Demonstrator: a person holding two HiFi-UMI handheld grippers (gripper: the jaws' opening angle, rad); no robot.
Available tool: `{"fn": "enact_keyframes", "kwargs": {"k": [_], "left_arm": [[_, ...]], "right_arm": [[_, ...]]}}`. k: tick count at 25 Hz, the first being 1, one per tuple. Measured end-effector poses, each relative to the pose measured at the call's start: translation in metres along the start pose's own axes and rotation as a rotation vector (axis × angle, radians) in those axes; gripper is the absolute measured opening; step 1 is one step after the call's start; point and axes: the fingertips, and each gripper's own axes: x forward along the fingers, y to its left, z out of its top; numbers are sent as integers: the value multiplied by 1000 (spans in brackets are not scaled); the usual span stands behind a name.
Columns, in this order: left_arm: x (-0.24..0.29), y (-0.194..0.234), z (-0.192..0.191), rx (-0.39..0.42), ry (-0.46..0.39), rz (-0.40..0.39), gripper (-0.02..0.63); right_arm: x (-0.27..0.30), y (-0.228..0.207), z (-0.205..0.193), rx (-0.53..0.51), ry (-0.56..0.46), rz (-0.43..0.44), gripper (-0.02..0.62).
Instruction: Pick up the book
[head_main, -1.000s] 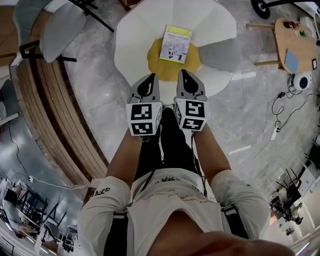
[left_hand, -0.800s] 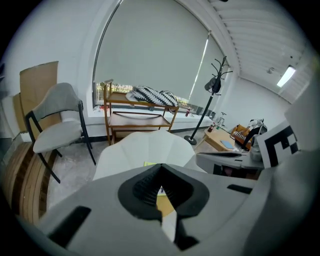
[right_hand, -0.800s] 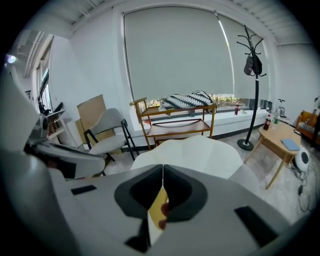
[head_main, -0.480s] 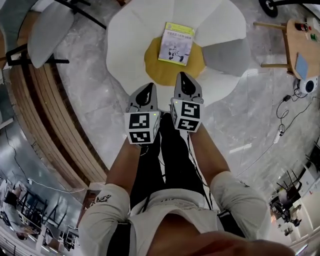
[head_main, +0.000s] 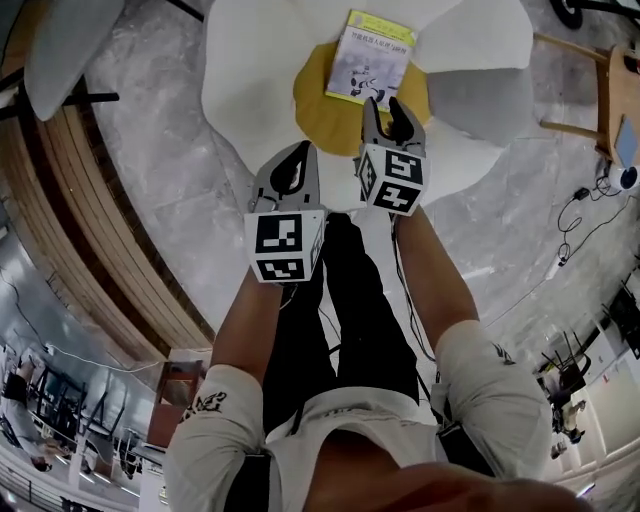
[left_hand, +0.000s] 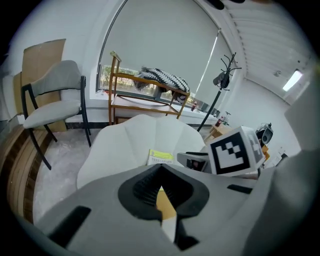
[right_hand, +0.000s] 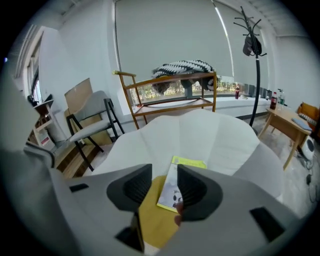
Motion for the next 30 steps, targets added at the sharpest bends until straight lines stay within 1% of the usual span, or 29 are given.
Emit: {"fn": "enact_keyframes", "kwargs": {"k": [4, 8, 11, 15, 18, 20, 23, 26, 30], "left_arm": [[3, 14, -15, -2, 31, -11, 12], [8, 27, -28, 14, 57, -22, 12], [11, 38, -39, 4, 76, -19, 12], [12, 48, -52, -10, 109, -16, 12], [13, 51, -61, -19, 126, -21, 12], [14, 54, -67, -17, 131, -29, 12], [23, 66, -83, -11, 147, -38, 12], [37, 75, -104, 12, 170, -51, 12], [47, 86, -121, 33, 190, -62, 12]], "right_arm": [[54, 5, -16, -51, 59, -49, 194], [102, 3, -31, -53, 140, -114, 225], [132, 5, -34, -79, 175, -151, 235], [170, 13, -52, -147, 228, -157, 235], [193, 4, -65, -216, 251, -187, 235], [203, 0, -74, -237, 262, -208, 233], [221, -3, -89, -218, 272, -244, 233], [242, -7, -102, -175, 277, -273, 233], [260, -19, -118, -102, 307, -348, 233]]}}
